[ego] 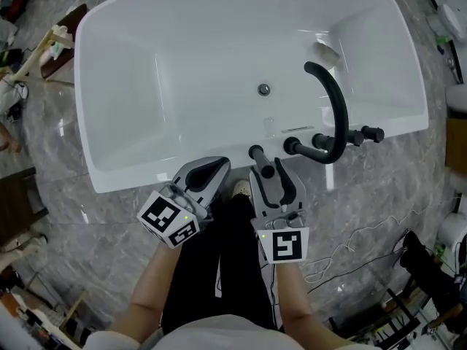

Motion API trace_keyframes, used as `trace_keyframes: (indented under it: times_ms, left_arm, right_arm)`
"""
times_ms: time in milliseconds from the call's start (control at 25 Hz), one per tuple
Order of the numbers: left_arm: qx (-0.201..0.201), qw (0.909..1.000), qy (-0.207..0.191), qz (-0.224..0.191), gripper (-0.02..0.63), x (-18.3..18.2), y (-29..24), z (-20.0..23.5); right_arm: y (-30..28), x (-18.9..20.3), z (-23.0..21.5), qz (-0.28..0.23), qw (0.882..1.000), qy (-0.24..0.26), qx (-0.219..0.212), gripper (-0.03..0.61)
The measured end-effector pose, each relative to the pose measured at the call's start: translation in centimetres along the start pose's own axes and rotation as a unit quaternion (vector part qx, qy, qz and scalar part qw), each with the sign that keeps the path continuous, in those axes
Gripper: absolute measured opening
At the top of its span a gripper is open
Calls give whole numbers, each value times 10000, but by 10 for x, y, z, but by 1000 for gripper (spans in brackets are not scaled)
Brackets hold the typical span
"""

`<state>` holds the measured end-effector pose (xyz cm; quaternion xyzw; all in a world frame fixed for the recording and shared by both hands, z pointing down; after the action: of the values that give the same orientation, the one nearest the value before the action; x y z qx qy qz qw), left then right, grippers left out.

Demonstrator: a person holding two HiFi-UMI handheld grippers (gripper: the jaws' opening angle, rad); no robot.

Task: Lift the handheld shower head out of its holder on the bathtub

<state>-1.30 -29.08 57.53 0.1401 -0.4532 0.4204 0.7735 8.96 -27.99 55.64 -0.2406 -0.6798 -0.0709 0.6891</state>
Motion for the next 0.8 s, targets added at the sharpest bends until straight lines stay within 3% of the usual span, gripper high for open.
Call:
trace_keyframes:
  times_ms: [200,680,800]
  left_arm:
    - [34,9999,144,62,12,21,-9,15]
    - [-49,9992,371,101,12,45,-16,32]
    - [-30,9991,417,122,12,48,-16,30]
  right_arm:
    - [-13,30,-2,144,9997,-187,57,189]
    - [-37,67,-7,333,9992,232,29,189]
    - [-36,73,-9,386,9990,136,157,139]
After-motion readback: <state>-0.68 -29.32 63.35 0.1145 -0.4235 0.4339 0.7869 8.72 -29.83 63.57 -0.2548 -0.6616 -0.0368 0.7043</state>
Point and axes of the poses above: the fingertips, and each gripper's own axes: y backward along the fingers, z to its left, x out of its underside, the point moved 3 cm from there along y, backward along the fingers, and after that the axes turned 7 degrees about -z, right-handed, at the moved point
